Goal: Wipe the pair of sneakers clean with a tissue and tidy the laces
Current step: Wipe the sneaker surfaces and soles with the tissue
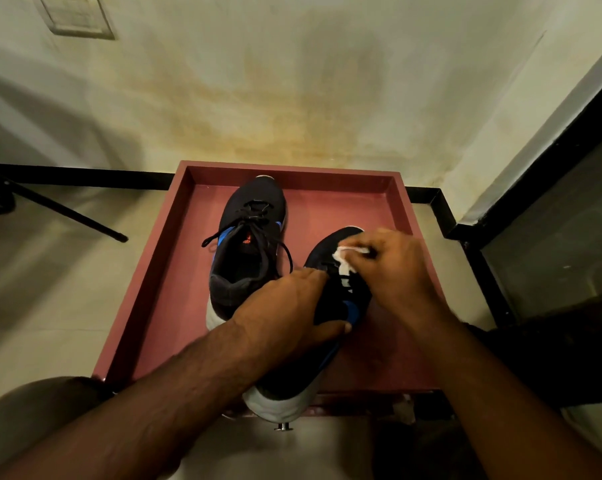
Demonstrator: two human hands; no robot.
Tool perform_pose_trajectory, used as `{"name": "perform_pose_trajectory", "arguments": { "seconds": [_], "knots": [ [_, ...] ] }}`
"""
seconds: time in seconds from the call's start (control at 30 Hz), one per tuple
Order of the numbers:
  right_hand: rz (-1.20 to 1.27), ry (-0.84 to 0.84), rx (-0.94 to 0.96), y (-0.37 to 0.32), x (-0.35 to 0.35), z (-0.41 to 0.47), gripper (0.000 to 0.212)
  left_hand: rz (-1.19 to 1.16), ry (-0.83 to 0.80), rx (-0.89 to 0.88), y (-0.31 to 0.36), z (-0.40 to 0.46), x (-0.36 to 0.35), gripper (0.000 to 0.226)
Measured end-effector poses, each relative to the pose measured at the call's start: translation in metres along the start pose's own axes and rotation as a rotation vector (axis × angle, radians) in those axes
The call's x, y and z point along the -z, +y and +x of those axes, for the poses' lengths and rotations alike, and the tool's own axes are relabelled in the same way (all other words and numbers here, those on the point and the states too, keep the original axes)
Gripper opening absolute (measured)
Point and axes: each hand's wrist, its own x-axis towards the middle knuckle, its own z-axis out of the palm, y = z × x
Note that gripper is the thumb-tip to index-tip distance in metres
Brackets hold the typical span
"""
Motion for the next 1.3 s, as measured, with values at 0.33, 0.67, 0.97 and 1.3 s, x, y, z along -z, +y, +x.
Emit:
{"name": "perform_pose_trajectory", "arguments": {
  "seconds": [0.33, 0.67, 0.97, 1.3],
  "knots": [
    [-0.065, -0.017, -0.037, -0.007, 0.011, -0.003, 0.018, -0.004, 0.014, -0.016, 0.001, -0.002, 0.002, 0.066],
    [-0.155, -0.043, -0.007, -0.013, 0.003, -0.013, 0.026, -0.016, -0.004, -0.005, 0.003, -0.004, 0.005, 0.062],
    [-0.291, -0.193, 0.012, -0.01, 0.004, -0.013, 0.025, -0.008, -0.024, 0.014, 0.003, -0.003, 0.005, 0.062],
    [-0.288, -0.286, 0.052, -0.016, 0.003, -0.019, 0.042, -0.039, -0.037, 0.008, 0.001, -0.002, 0.003, 0.063]
  ]
}}
